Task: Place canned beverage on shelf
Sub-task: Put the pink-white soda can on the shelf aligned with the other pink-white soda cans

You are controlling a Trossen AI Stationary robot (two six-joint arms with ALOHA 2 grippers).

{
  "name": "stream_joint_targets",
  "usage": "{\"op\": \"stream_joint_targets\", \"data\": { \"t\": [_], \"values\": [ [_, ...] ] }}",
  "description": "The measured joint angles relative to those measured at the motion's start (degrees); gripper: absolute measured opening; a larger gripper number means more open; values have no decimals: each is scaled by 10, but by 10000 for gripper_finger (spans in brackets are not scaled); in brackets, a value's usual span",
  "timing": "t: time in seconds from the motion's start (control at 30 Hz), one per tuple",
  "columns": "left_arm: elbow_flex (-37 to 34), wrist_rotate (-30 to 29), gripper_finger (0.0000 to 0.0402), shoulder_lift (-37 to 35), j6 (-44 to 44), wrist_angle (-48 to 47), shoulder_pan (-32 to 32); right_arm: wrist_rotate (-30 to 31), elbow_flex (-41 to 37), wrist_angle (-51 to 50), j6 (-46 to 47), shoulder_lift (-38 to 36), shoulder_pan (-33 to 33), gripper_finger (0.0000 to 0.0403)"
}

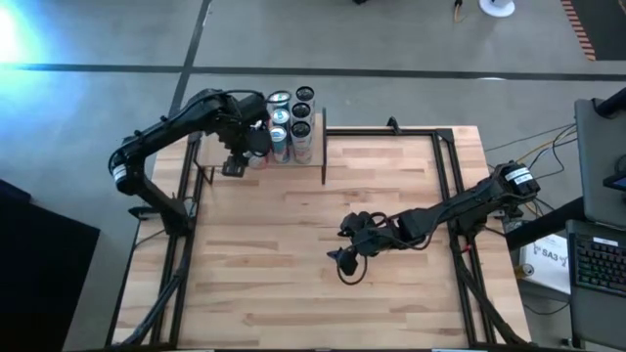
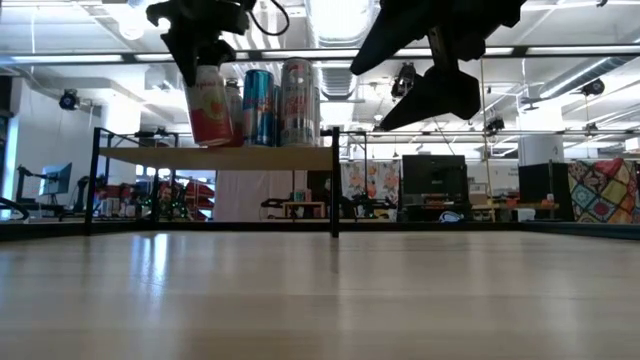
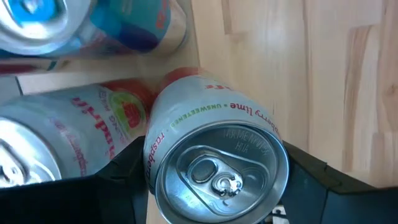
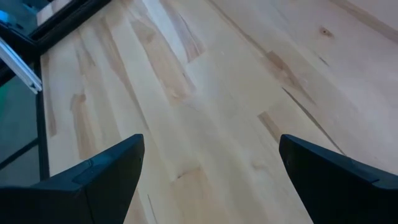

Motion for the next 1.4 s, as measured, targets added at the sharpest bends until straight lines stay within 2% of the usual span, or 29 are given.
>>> {"op": "stream_joint_targets", "data": {
  "t": [0.47, 0.73, 1.07, 1.4],
  "values": [
    [32, -22, 214, 18, 22, 8, 38, -11, 0, -20, -10, -7, 0, 364],
    [33, 4, 214, 17, 20, 1, 43, -11, 0, -21, -14, -8, 0, 364],
    [33, 4, 216, 17, 9, -1, 43, -11, 0, -21, -14, -8, 0, 364],
    [33, 5, 268, 23, -6, -1, 44, -11, 0, -21, -15, -8, 0, 364]
  ]
}}
